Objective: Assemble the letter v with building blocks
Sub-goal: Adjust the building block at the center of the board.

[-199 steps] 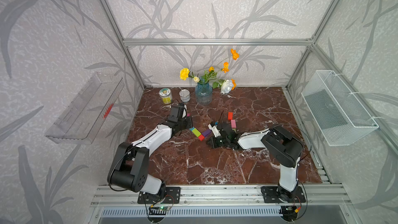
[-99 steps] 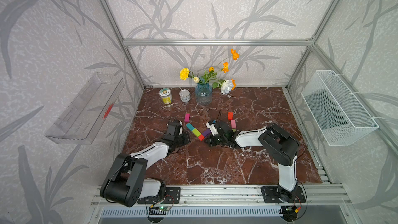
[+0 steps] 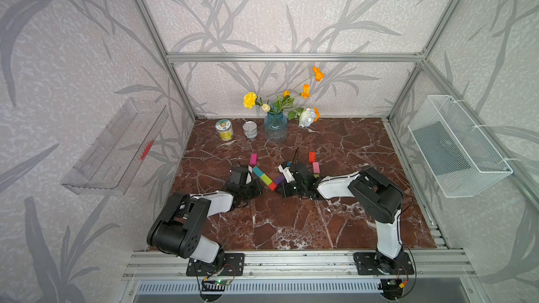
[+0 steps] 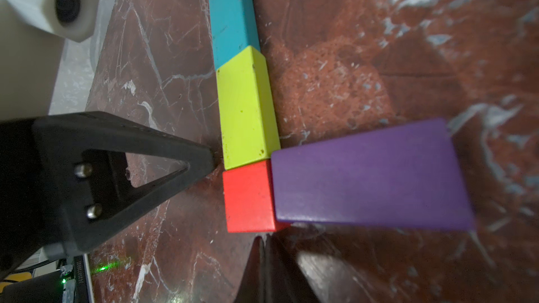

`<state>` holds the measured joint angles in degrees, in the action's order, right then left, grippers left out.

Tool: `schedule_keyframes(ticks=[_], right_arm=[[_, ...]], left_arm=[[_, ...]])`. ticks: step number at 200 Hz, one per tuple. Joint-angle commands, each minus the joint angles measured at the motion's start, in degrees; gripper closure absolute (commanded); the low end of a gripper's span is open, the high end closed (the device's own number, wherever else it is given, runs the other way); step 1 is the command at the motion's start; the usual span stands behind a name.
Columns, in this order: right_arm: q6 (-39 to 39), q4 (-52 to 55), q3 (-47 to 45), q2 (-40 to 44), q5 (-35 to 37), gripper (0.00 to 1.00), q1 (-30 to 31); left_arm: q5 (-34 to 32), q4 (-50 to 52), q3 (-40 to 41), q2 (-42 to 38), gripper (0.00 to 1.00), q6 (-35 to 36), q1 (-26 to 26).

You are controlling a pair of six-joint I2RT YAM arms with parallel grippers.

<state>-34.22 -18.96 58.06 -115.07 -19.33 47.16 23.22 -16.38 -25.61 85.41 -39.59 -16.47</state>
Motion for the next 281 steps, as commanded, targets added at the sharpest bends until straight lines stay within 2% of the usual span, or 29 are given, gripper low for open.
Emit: schedule_keyframes(ticks=[1,90,153,193,220,227,253,270,281], right_arm=[[0.6,2.7,0.7,-1.9,1.5,1.0,0.3],[0.6,3.1,1.3,-2.4,1.6,1.0,0.2],[0.7,3.3,1.1,-1.8,1.5,1.0,0.2],[2.5,3.6,0.3,1.8,1.6,1.0,0.3],[5.6,5.3,0.0,5.9,3.1,0.98,0.4],[6.4,5.8,-0.1,7.0,3.7,0.94,0.4],[9.5,8.1,-0.4,10.3,6.3,0.78,0.4],[11.1,9.2,-0.7,12.1,7.2,0.66,0.3],[11.9,9.8,-1.2,13.1,7.8,0.6,0.3]], left_arm=[[-0.2,0.5,-0.1,0.3,1.0,0.1,-0.4],[0.1,0.3,-0.8,2.1,1.0,0.6,-0.9],[-0.8,1.6,-0.6,0.5,1.0,1.0,-1.0],[-4.0,5.5,-1.4,-4.8,1.0,2.4,-0.9],[-8.8,12.7,-5.0,-9.8,1.0,5.1,-0.4],[-10.5,14.7,-6.3,-10.7,0.93,5.6,-0.1],[-15.8,20.4,-12.3,-11.3,0.56,8.0,1.7],[-17.0,21.9,-16.2,-10.2,0.43,8.9,3.3],[-17.4,22.8,-19.2,-8.6,0.29,9.6,4.2]])
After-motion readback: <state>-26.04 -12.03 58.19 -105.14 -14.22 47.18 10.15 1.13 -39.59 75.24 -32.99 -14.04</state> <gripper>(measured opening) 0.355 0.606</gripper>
